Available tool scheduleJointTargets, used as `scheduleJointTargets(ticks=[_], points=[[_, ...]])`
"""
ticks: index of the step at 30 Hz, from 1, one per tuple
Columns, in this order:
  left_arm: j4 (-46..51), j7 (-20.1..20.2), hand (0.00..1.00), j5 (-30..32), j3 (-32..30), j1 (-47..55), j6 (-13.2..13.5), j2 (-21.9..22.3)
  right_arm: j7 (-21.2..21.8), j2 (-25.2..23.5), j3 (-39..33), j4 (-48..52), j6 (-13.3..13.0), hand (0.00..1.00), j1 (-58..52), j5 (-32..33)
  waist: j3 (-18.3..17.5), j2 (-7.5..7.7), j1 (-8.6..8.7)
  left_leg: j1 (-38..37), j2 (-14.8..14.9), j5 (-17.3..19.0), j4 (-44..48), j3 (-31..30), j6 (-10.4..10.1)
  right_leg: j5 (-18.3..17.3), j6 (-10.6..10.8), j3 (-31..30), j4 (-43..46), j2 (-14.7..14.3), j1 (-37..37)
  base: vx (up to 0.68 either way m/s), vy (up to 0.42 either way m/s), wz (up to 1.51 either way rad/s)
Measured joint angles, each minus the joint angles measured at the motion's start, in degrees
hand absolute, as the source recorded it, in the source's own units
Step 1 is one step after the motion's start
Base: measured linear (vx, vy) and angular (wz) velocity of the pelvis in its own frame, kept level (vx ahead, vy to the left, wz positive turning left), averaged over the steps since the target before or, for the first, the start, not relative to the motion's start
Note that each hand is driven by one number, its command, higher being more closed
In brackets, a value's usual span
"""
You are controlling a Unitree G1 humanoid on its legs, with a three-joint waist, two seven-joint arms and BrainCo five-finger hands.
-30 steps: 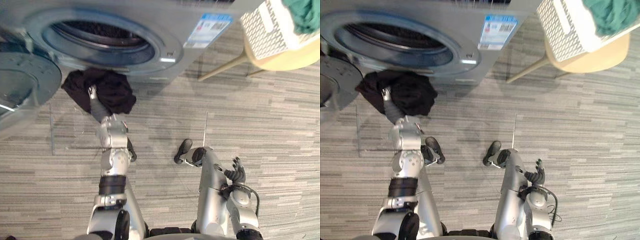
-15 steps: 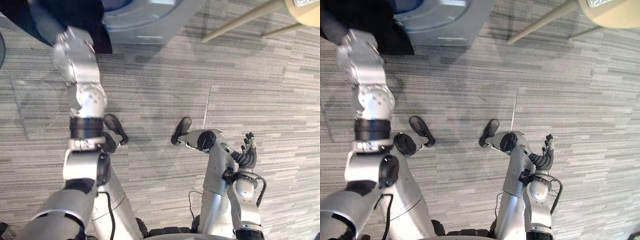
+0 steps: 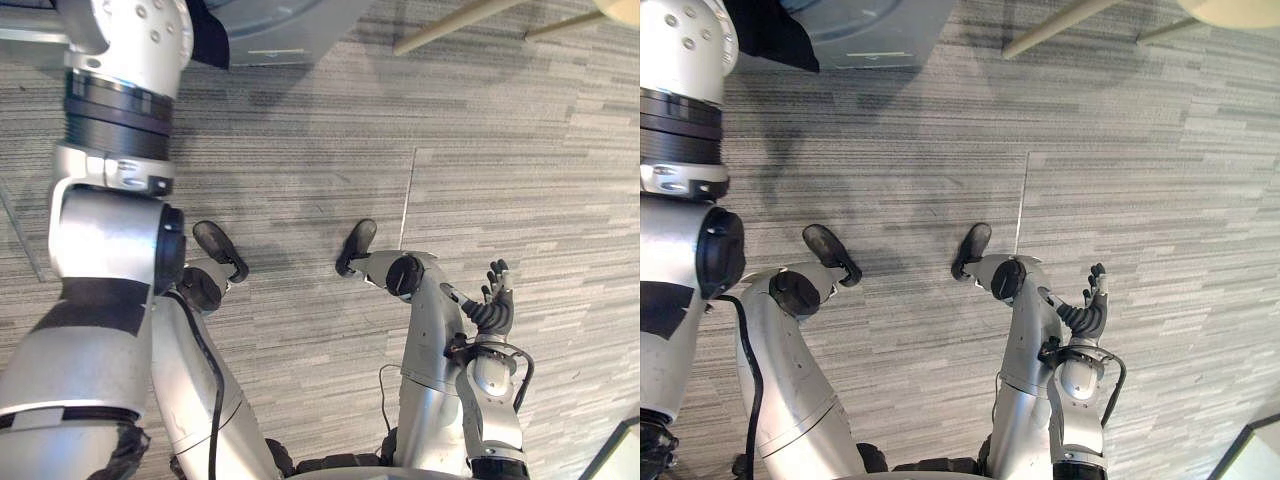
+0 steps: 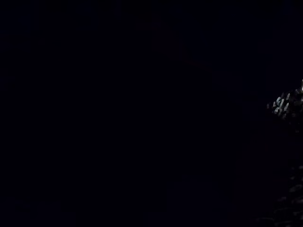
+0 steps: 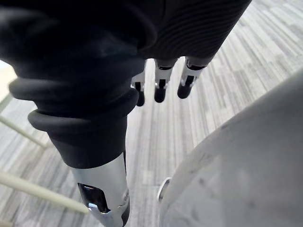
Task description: Pick up the laundry basket with both hands and put the clothes into the washing machine.
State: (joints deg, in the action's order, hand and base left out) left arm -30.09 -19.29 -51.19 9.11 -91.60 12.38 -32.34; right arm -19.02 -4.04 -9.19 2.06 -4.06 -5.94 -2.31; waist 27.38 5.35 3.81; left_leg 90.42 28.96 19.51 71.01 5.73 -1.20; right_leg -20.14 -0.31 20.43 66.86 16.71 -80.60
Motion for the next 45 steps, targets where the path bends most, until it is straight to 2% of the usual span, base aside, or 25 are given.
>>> scheduleJointTargets(ticks=[5, 6, 12, 15, 17, 18, 21, 22, 26, 27, 29, 30, 33, 37, 40, 43, 45], points=[[-1.8, -1.5, 1.00, 2.0, 4.8, -7.8, -0.8, -4.4, 0.2, 0.0, 0.2, 2.2, -0.2, 0.00, 0.0, -0.2, 0.2, 0.96, 0.37, 1.5, 0.3, -0.4, -1.3, 1.7, 0.7, 2.2, 0.4, -0.6, -2.7, -0.6, -2.3, -0.03, 0.022, -0.20], [-1.8, -2.5, 1.00, 2.8, 6.2, -9.9, -0.9, -5.2, 0.2, 0.0, 0.4, 2.6, -0.4, 0.00, 0.0, -0.6, 0.2, 1.53, 0.41, 1.7, 0.2, -0.5, -1.8, 2.5, 0.8, 2.7, 0.6, -1.0, -3.3, -0.6, -3.1, -0.03, 0.036, -0.13], [-1.8, -7.4, 1.00, 6.5, 8.8, -16.4, -0.8, -7.2, 0.2, 0.2, 1.0, 4.5, -0.6, 0.00, -0.1, -1.9, 0.3, 1.93, 1.90, 2.4, -0.8, -1.4, -5.1, 4.7, 2.4, 5.5, 1.6, -0.8, -8.3, -0.5, -3.8, -0.02, 0.068, -0.08], [-3.1, -7.6, 1.00, 13.7, 10.9, -20.1, -2.0, -6.7, 0.2, 0.8, 0.6, 4.6, -0.7, 0.00, -0.1, -2.6, 0.3, 1.93, 1.89, 2.2, -1.3, -1.7, -6.5, 5.6, 2.9, 6.5, 2.0, -0.6, -10.2, -0.4, -3.4, 0.00, 0.067, -0.03], [-5.9, -6.4, 1.00, 20.3, 11.9, -20.5, -3.9, -6.1, 0.2, 0.8, 0.6, 4.9, -1.0, 0.00, -0.1, -2.6, 0.3, 1.92, 1.82, 1.0, -1.5, -1.7, -7.3, 6.0, 2.9, 6.6, 2.1, -0.3, -11.1, -0.4, -2.2, 0.01, 0.050, 0.05], [-8.0, -5.9, 0.00, 27.5, 12.0, -20.4, -5.9, -5.6, 0.3, 0.8, 0.6, 5.1, -1.7, 0.00, -0.1, -2.7, 0.3, 1.92, 1.82, 0.1, -1.6, -1.7, -8.0, 6.1, 2.9, 6.6, 2.2, -0.1, -11.8, -0.4, -1.3, 0.02, 0.033, 0.10], [-11.2, -4.7, 0.00, 36.8, 12.7, -19.4, -9.4, -4.7, 0.4, 1.2, 0.6, 5.1, -2.6, 0.00, -0.1, -2.7, 0.3, 1.92, 1.78, -2.4, -1.8, -1.9, -9.9, 7.0, 2.9, 6.9, 2.3, 0.2, -13.6, -0.6, 0.8, 0.01, 0.011, 0.07], [-12.3, -4.1, 0.00, 43.4, 12.9, -19.0, -11.3, -4.3, 0.5, 1.3, 0.6, 5.0, -2.9, 0.00, -0.1, -2.6, 0.3, 1.92, 1.78, -3.2, -1.7, -2.0, -10.6, 7.2, 2.8, 7.2, 2.3, 0.3, -14.5, -0.9, 1.6, 0.03, -0.001, -0.06], [-13.3, -2.0, 0.00, 59.8, 12.7, -14.3, -15.6, -3.3, 0.8, 2.1, 1.1, 4.9, -3.5, 0.00, -0.6, -2.5, 0.3, 1.92, 1.77, -6.2, -0.9, -2.0, -11.1, 7.9, 2.8, 7.4, 2.4, 0.7, -16.5, -1.8, 4.8, 0.03, -0.015, -0.06], [-13.4, -1.9, 0.00, 66.4, 12.6, -12.8, -17.0, -3.3, 1.4, 2.7, 1.3, 4.8, -3.8, 0.00, -1.0, -2.4, 0.3, 1.92, 1.76, -7.3, -0.7, -2.0, -11.3, 8.1, 2.8, 7.4, 2.4, 1.0, -17.2, -2.2, 6.1, 0.03, -0.028, -0.03], [-13.4, -1.6, 0.00, 71.7, 12.6, -10.6, -17.4, -3.8, 1.8, 3.1, 1.4, 4.9, -4.4, 0.00, -1.1, -2.3, 0.3, 1.92, 1.55, -8.6, 0.2, -2.0, -11.2, 8.5, 2.8, 7.4, 2.4, 1.2, -18.1, -2.7, 7.6, 0.04, -0.040, -0.10], [-13.4, 0.1, 0.00, 75.7, 12.6, -9.2, -18.2, -4.1, 1.9, 3.5, 1.6, 5.0, -4.7, 0.00, -1.1, -2.2, 0.3, 1.92, 1.49, -9.6, 0.4, -2.0, -11.5, 8.7, 2.8, 7.4, 2.4, 1.3, -18.6, -2.9, 8.5, 0.04, -0.042, -0.11], [-13.8, 2.3, 0.00, 77.9, 10.7, -6.7, -18.4, -4.4, 2.7, 4.8, 3.1, 5.0, -4.7, 0.00, -1.3, -1.7, 0.3, 1.92, 1.33, -11.3, 1.1, -2.0, -12.1, 9.1, 2.8, 7.5, 2.3, 1.3, -19.7, -3.7, 10.1, 0.02, -0.044, -0.10], [-17.0, 5.2, 0.00, 73.2, 4.1, -4.0, -18.8, -4.3, 4.5, 5.9, 5.1, 5.0, -4.4, 0.00, -2.6, -1.6, 0.3, 1.89, 0.98, -14.2, 2.3, -2.0, -13.1, 9.4, 2.8, 7.6, 2.2, 1.5, -21.0, -5.0, 12.6, 0.02, -0.053, -0.11], [-17.3, 5.5, 0.00, 72.1, 1.1, -1.6, -19.0, -4.5, 5.6, 7.4, 6.7, 5.0, -4.2, 0.00, -5.8, -1.7, 0.2, 1.87, 0.49, -15.8, 3.1, -2.5, -13.3, 9.7, 2.0, 7.6, 2.0, 1.6, -21.1, -5.7, 13.9, 0.03, -0.056, -0.03], [-17.4, 5.5, 0.00, 74.3, -0.4, -0.1, -20.1, -5.0, 6.7, 8.7, 7.4, 5.1, -4.2, 0.00, -6.6, -1.8, 0.2, 1.87, 0.49, -17.0, 3.3, -2.5, -13.7, 9.7, 2.0, 7.7, 2.0, 1.7, -21.0, -5.9, 14.7, 0.03, -0.038, -0.01], [-17.4, 5.5, 0.00, 76.8, -0.8, 1.0, -20.6, -7.0, 6.9, 9.7, 8.1, 6.0, -4.5, 0.00, -6.7, -1.8, 0.2, 1.90, 0.40, -17.2, 4.2, -2.5, -13.2, 9.7, 2.0, 7.7, 2.0, 1.7, -21.0, -6.6, 15.1, 0.03, -0.030, -0.14]])
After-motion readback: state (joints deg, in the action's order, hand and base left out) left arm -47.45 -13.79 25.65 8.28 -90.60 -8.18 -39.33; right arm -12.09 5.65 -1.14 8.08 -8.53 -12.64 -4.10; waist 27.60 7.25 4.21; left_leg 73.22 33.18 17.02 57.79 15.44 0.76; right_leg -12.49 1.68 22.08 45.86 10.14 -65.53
